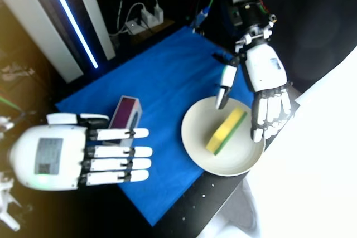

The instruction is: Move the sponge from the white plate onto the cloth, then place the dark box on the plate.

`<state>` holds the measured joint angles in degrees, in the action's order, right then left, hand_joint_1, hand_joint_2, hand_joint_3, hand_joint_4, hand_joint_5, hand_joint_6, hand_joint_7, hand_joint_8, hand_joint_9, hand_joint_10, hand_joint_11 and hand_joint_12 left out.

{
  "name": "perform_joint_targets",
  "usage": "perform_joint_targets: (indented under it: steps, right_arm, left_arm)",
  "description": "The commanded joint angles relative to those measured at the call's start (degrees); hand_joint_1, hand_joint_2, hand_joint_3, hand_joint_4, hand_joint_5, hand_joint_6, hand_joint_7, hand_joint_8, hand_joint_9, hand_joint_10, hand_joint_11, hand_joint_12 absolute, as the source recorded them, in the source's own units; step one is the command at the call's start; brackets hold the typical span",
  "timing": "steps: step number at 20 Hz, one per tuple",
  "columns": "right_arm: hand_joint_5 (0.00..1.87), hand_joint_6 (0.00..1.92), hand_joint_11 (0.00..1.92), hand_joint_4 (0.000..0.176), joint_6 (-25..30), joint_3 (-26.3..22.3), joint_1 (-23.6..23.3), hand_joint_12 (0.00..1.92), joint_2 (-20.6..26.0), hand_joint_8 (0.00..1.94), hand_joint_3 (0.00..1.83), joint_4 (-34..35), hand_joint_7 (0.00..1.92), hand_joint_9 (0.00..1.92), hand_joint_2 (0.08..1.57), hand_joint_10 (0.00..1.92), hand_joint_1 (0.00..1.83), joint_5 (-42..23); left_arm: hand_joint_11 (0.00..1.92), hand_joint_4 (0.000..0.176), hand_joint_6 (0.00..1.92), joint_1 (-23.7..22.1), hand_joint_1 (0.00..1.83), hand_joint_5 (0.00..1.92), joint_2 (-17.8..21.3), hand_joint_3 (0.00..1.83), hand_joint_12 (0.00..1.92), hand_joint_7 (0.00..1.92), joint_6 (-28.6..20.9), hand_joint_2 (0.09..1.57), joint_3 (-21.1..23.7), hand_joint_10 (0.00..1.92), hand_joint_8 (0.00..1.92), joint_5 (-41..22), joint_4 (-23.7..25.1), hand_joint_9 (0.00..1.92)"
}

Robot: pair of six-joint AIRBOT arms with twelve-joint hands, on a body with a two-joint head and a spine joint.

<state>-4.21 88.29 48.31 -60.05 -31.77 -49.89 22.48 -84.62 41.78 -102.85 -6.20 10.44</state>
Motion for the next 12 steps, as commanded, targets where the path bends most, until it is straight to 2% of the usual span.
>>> perform_joint_targets:
  steps: [1,2,3,4,5,6,7,8,9,10,11,12]
  right_arm:
    - [0.34,0.00,0.10,0.125,0.4,0.4,-0.8,0.18,-0.1,0.00,0.00,3.2,0.16,0.12,1.24,0.00,0.46,-5.2]
    - [0.35,0.00,0.09,0.128,0.8,0.5,-0.8,0.18,-0.2,0.00,0.00,3.2,0.16,0.12,1.23,0.00,0.46,-5.2]
    - [0.35,0.00,0.09,0.124,1.0,0.7,-0.8,0.17,-0.3,0.00,0.00,3.2,0.16,0.12,1.24,0.00,0.46,-5.2]
    - [0.35,0.00,0.10,0.127,1.4,0.9,-0.8,0.18,-0.5,0.00,0.00,3.2,0.16,0.13,1.24,0.00,0.46,-5.2]
    - [0.36,0.01,0.10,0.129,1.5,1.0,-0.8,0.18,-0.5,0.01,0.00,3.2,0.17,0.14,1.24,0.01,0.45,-5.2]
    - [0.36,0.00,0.09,0.129,1.5,1.0,-0.8,0.17,-0.6,0.01,0.00,3.2,0.17,0.13,1.24,0.00,0.46,-5.2]
    - [0.36,0.00,0.09,0.136,1.7,1.0,-0.8,0.17,-0.6,0.01,0.01,3.1,0.18,0.14,1.25,0.01,0.46,-5.2]
    - [0.35,0.00,0.09,0.145,1.8,1.0,-0.8,0.16,-0.6,0.01,0.01,3.0,0.18,0.13,1.26,0.00,0.46,-5.2]
    - [0.36,0.00,0.09,0.147,1.9,1.0,-0.8,0.16,-0.6,0.01,0.01,3.0,0.18,0.14,1.26,0.00,0.45,-5.2]
    - [0.35,0.00,0.10,0.140,2.1,1.0,-0.8,0.16,-0.6,0.00,0.01,2.9,0.17,0.14,1.27,0.00,0.42,-5.2]
    - [0.35,0.00,0.09,0.136,2.2,1.0,-0.8,0.16,-0.7,0.00,0.00,2.9,0.17,0.13,1.26,0.00,0.39,-5.2]
    - [0.36,0.00,0.10,0.133,2.4,1.0,-0.8,0.15,-0.7,0.00,0.00,2.9,0.18,0.14,1.26,0.00,0.36,-5.2]
  left_arm:
    - [0.01,0.058,0.01,-0.7,1.02,0.69,-0.6,0.00,1.17,0.74,-0.2,1.11,-0.3,0.03,0.02,-5.7,-0.3,0.63]
    - [0.00,0.000,0.86,-0.7,1.16,0.80,-0.9,0.00,1.40,0.85,-0.2,1.17,-0.4,0.07,1.02,-5.8,-0.3,0.76]
    - [0.00,0.000,1.08,-0.7,1.18,0.79,-1.2,0.00,1.47,0.83,-0.2,1.20,-0.5,0.10,1.31,-5.8,-0.3,0.80]
    - [0.00,0.000,1.06,-0.7,1.19,0.83,-1.5,0.00,1.49,0.81,-0.2,1.20,-0.6,0.36,1.39,-5.8,-0.2,0.74]
    - [0.00,0.000,1.09,-0.7,1.18,0.84,-1.5,0.00,1.46,0.78,-0.2,1.21,-0.6,0.52,1.41,-5.9,-0.2,0.66]
    - [0.00,0.002,1.11,-0.7,1.17,0.84,-1.5,0.00,1.43,0.79,-0.2,1.21,-0.6,0.55,1.38,-6.2,-0.2,0.64]
    - [0.00,0.000,1.07,-0.7,1.18,0.87,-1.4,0.00,1.47,0.77,-0.2,1.20,-0.4,0.58,1.40,-6.5,-0.3,0.64]
    - [0.02,0.000,0.97,-0.7,1.20,0.91,-1.0,0.01,1.53,0.80,-0.2,1.18,0.0,0.74,1.40,-7.1,-0.3,0.64]
    - [0.00,0.000,0.92,-0.9,1.20,0.94,-0.5,0.00,1.54,0.81,-0.2,1.18,0.6,0.77,1.39,-7.6,-0.3,0.61]
    - [0.00,0.000,0.86,-1.0,1.21,0.96,0.1,0.00,1.59,0.81,-0.2,1.17,1.4,0.89,1.40,-8.2,0.0,0.57]
    - [0.00,0.000,0.88,-1.3,1.21,0.95,1.1,0.00,1.53,0.83,-0.2,1.17,2.4,0.89,1.38,-9.0,0.5,0.54]
    - [0.00,0.000,0.83,-1.7,1.23,0.95,2.6,0.00,1.68,0.83,-0.2,1.17,4.2,1.15,1.41,-10.4,1.2,0.51]
